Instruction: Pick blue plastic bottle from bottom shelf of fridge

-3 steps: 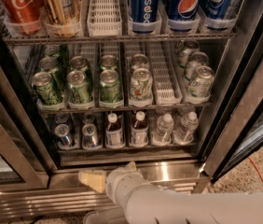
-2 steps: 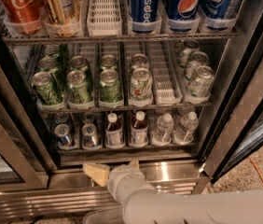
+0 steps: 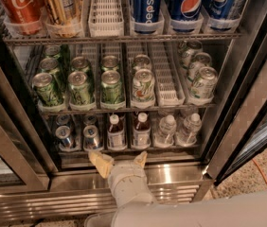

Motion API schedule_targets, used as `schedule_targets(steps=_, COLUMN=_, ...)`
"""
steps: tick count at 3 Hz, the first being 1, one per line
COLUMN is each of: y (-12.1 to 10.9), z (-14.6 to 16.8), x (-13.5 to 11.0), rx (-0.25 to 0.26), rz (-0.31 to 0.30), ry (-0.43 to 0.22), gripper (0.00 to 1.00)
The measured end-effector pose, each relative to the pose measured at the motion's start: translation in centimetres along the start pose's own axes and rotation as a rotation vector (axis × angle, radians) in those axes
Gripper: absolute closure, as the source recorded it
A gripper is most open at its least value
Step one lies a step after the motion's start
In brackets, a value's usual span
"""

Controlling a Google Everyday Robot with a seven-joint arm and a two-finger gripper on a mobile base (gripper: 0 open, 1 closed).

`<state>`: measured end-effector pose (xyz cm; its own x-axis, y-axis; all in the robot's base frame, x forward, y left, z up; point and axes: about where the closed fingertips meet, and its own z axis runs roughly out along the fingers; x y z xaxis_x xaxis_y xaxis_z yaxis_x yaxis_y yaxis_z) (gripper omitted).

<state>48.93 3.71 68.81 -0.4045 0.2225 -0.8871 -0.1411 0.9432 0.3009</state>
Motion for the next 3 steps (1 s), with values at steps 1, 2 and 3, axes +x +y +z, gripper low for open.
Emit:
schedule_targets(steps=1, y=1.2, z=-0.4, x=-4.1, rx=0.024, rz=-0.035, ry=-0.160, gripper=0.00)
schedule_targets(steps=2, y=0.0, z=-0.8, x=-5.8, rx=0.071, rz=-0.033, ry=-0.228, gripper=0.00)
schedule_targets(steps=3, y=0.0, z=-1.2, x=-5.6, rx=0.062, rz=-0.050, ry=-0.231, gripper=0.00)
